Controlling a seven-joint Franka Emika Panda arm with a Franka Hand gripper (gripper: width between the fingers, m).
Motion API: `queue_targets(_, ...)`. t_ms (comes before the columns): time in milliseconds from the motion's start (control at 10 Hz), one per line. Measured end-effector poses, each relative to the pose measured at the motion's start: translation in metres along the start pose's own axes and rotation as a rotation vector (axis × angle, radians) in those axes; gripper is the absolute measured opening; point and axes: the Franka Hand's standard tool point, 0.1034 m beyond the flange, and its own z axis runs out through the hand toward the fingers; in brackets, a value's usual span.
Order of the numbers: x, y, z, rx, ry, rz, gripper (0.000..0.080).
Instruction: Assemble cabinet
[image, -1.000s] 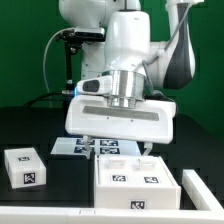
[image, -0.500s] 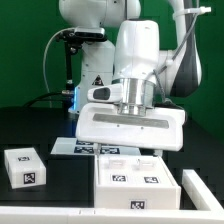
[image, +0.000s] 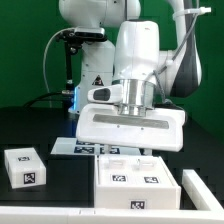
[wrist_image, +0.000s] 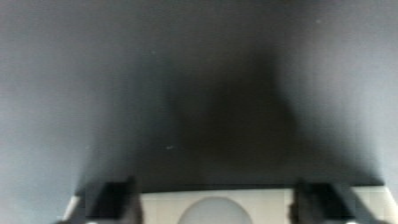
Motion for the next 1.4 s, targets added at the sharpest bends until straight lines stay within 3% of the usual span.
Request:
queue_targets(100, 0.0, 0.0, 0.0, 0.0, 0.0, 0.0, 0.0303)
queue_targets(200, -0.001, 0.0, 0.0, 0.0, -0.002, -0.001, 0.0211)
queue_targets(400, -0.003, -0.004, -0.002, 0.009, -0.025, -0.002, 0.0211)
queue_targets(600, 0.001, -0.033, -0.023, 0.073, -0.136, -0.066, 0.0202)
queue_targets(800, 0.017, -0.046, -0.054, 0.112, -0.178, -0.103, 0.0202)
queue_targets(900, 0.026, -0.048, -0.068, 0.116, -0.162, -0.096, 0.0202)
queue_targets(1200, 0.024, -0.046, -0.069, 0.108, -0.167, -0.032, 0.0202)
queue_targets(1400, 0.026, -0.047, -0.079, 0.123, -0.245, -0.045, 0.0202)
